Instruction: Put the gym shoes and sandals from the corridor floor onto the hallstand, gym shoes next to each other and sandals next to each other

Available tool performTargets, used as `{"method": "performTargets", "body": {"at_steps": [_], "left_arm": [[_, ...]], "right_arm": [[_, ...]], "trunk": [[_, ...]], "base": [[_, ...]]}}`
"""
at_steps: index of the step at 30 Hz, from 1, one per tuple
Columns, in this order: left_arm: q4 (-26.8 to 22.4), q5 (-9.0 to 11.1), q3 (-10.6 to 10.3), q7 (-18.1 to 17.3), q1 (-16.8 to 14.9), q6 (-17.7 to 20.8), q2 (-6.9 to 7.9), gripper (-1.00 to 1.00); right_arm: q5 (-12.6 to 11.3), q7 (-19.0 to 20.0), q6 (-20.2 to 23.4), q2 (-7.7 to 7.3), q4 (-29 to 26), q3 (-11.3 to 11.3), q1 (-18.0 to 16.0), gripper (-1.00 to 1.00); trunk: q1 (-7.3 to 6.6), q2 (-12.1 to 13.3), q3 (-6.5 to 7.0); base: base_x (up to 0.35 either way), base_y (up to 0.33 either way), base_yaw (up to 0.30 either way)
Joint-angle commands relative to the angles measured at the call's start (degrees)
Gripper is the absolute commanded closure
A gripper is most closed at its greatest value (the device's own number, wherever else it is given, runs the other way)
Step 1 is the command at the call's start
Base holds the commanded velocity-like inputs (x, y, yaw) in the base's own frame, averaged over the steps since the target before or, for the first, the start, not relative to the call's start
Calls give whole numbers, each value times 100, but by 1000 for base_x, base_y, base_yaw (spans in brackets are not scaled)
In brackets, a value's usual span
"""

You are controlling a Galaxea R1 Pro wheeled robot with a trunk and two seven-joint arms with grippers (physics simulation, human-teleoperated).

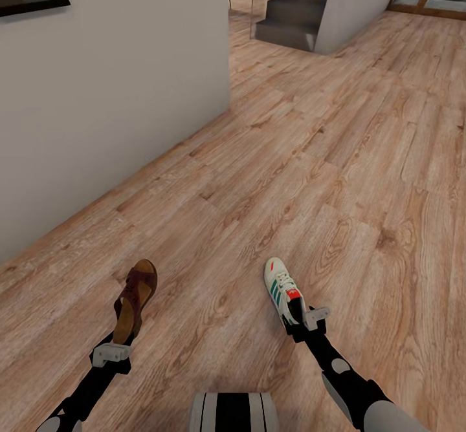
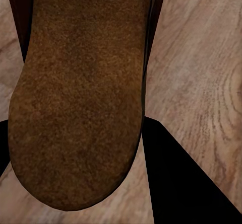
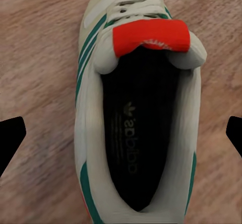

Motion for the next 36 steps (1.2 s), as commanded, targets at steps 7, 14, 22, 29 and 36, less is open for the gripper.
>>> {"method": "performTargets", "body": {"at_steps": [7,14,22,29,36], "left_arm": [[4,42,9,-55,-3,2,-1,100],[4,46,9,-55,-3,2,-1,100],[4,40,9,-55,-3,2,-1,100],[4,32,9,-55,-3,2,-1,100],[4,26,9,-55,-3,2,-1,100]], "right_arm": [[3,13,-16,2,3,-1,3,-100],[-1,12,-16,-3,3,-6,5,-100],[-7,12,-16,-13,3,-14,6,-100],[-9,11,-16,-30,3,-23,6,-100],[-16,11,-16,-43,3,-26,6,-100]], "trunk": [[-1,-1,-4],[-1,-1,-4],[-1,-1,-4],[-1,-1,-4],[-1,-1,-4]], "base": [[0,0,0],[0,0,0],[0,0,0],[0,0,0],[113,0,0]]}}
